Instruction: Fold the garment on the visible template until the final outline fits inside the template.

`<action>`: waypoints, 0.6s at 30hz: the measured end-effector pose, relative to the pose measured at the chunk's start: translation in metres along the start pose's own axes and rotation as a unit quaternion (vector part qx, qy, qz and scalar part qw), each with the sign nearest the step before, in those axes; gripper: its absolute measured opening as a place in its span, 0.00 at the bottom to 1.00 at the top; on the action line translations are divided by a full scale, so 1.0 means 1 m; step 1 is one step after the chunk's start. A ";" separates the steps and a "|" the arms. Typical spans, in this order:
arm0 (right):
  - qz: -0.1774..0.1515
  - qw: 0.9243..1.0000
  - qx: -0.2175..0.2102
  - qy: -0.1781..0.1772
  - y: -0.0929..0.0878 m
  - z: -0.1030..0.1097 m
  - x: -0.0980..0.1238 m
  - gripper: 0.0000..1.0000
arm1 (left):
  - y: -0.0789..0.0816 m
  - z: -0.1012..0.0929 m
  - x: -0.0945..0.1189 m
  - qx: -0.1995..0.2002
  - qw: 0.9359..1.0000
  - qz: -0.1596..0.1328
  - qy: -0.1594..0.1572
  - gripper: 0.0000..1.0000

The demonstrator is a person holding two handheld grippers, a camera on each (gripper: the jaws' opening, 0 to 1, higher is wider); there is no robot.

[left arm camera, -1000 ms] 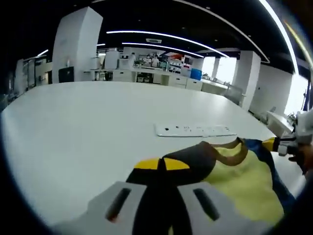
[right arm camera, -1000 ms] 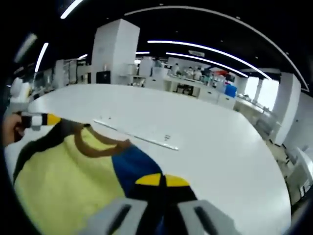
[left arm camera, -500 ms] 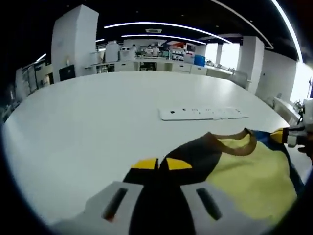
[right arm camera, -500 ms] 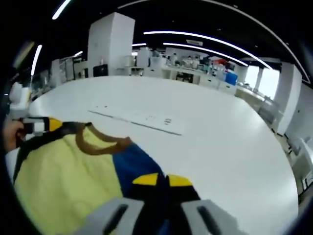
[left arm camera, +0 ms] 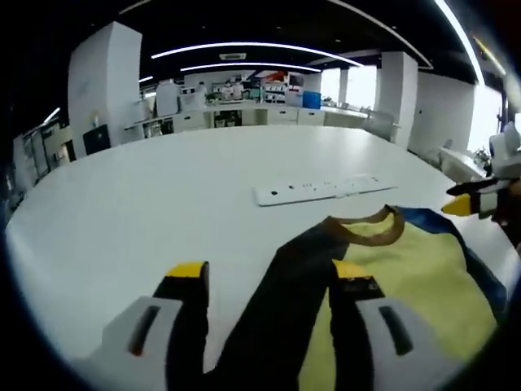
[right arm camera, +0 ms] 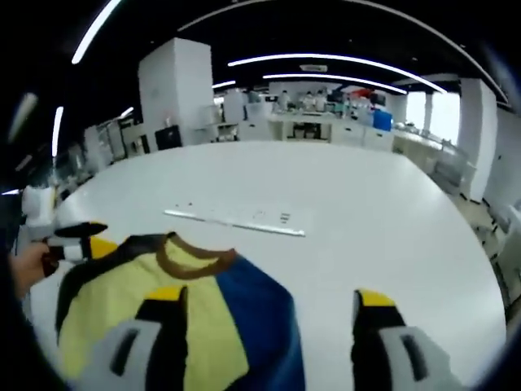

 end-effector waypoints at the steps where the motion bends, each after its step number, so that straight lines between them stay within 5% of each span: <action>1: 0.003 1.000 0.000 0.009 0.001 0.000 0.000 0.88 | 0.002 0.002 0.005 -0.009 1.000 -0.005 -0.003 0.63; 7: 0.027 0.999 0.002 0.047 -0.005 0.021 0.032 0.92 | 0.003 -0.001 0.040 -0.026 0.999 -0.019 -0.018 0.73; 18: 0.049 0.997 0.023 0.057 -0.031 0.039 0.089 0.99 | -0.011 -0.003 0.099 -0.042 0.997 -0.023 -0.063 0.88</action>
Point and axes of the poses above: the point that each gripper's makers call its tool centre point, and the gripper's own axes: x roughly backward along the fingers, z roughly to its left, y roughly out of its top, the point moved 6 cm from there along x, roughly backward along the fingers, and after that the axes turned 4 degrees about x, right-handed, at the moved point
